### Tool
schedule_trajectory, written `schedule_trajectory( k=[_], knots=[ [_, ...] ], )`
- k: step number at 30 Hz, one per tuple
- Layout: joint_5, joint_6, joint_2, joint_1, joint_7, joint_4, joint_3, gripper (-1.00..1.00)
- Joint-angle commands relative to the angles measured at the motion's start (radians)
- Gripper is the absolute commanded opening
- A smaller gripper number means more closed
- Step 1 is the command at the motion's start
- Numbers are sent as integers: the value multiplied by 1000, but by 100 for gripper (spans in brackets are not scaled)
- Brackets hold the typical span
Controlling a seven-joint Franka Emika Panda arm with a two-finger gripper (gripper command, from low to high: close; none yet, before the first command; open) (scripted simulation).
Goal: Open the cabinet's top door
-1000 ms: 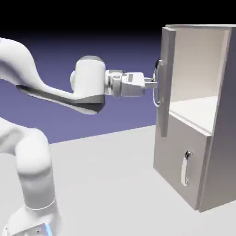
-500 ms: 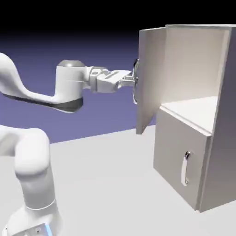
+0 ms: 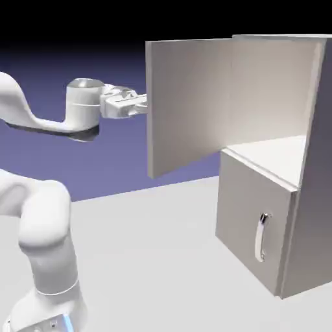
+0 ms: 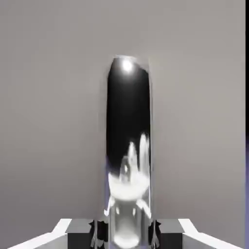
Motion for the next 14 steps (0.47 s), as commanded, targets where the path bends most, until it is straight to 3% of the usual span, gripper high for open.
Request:
schedule_trajectory(
  k=[1, 13, 14],
  knots=[
    [21, -41, 14, -29, 1, 34, 36, -100],
    [188, -403, 66, -437, -27, 425, 407, -100],
    [188, -403, 66, -437, -27, 425, 407, 100]
  ],
)
